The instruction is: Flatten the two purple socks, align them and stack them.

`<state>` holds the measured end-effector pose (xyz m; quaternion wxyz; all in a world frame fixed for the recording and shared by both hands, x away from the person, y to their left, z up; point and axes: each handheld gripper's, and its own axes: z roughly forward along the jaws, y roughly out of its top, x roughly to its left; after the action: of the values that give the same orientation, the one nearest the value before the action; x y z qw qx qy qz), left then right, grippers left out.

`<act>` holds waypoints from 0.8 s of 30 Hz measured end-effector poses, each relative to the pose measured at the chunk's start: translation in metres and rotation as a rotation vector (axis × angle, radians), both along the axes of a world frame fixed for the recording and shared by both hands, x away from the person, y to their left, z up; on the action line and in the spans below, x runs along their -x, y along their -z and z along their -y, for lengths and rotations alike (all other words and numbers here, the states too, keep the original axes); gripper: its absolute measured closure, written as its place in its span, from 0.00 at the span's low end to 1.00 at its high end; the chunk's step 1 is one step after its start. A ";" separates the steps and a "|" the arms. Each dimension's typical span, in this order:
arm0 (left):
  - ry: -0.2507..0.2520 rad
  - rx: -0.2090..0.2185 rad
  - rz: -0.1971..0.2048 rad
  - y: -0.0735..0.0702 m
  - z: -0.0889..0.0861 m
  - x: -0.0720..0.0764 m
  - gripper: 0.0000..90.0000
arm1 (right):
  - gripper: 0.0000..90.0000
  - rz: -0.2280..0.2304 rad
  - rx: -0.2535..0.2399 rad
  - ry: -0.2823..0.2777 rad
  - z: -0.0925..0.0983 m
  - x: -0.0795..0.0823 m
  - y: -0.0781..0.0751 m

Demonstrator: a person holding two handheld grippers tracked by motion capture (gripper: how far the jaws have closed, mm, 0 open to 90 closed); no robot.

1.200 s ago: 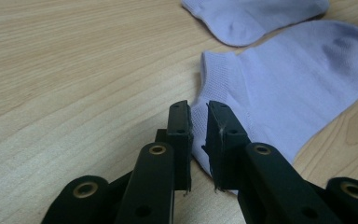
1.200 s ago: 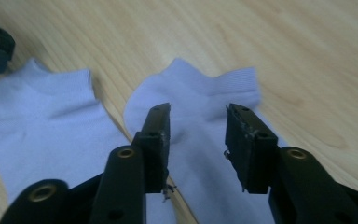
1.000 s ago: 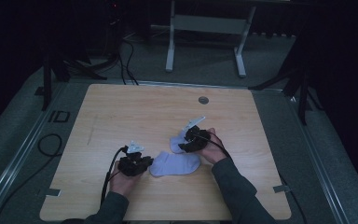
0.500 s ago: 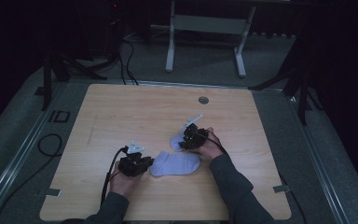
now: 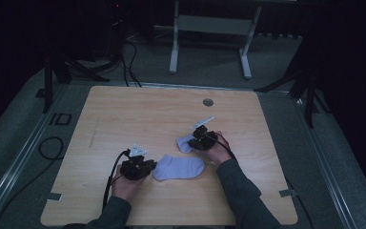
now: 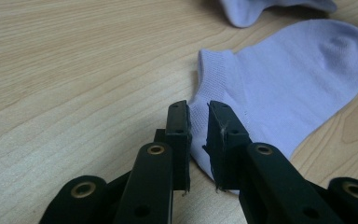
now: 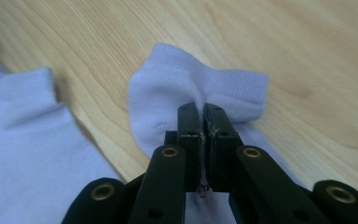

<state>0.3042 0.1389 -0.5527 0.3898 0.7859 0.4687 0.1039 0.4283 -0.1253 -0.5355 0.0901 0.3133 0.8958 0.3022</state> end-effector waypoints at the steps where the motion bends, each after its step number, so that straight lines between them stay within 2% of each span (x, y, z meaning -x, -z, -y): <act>1: 0.001 -0.003 0.002 0.000 0.000 0.000 0.87 | 0.96 0.012 -0.007 0.001 0.002 0.002 -0.004; 4: 0.002 -0.004 0.001 0.000 0.001 0.000 0.87 | 0.96 0.053 -0.045 -0.001 0.011 0.010 -0.020; 6: 0.002 -0.004 -0.001 0.000 0.001 0.000 0.87 | 0.96 0.060 -0.055 0.001 0.013 0.011 -0.024; 7: 0.005 -0.007 -0.002 0.001 0.002 0.000 0.87 | 0.96 0.071 -0.068 0.002 0.015 0.013 -0.029; 8: 0.004 -0.005 -0.004 0.001 0.002 0.000 0.87 | 0.96 0.085 -0.103 0.000 0.021 0.017 -0.038; 10: 0.003 -0.006 -0.002 0.001 0.001 0.000 0.87 | 0.96 0.106 -0.128 -0.007 0.026 0.022 -0.046; 17: -0.001 -0.004 -0.001 0.001 0.000 0.000 0.87 | 0.96 0.145 -0.203 -0.022 0.041 0.039 -0.067; 20: 0.007 -0.012 -0.005 0.001 0.001 0.000 0.87 | 0.96 0.169 -0.228 -0.029 0.044 0.045 -0.076; 24: 0.005 -0.009 -0.004 0.002 0.002 0.000 0.87 | 0.96 0.179 -0.274 -0.041 0.044 0.052 -0.085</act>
<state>0.3042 0.1371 -0.5542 0.3856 0.7889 0.4672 0.1034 0.3764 -0.1697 -0.4509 0.1196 0.2764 0.8407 0.4501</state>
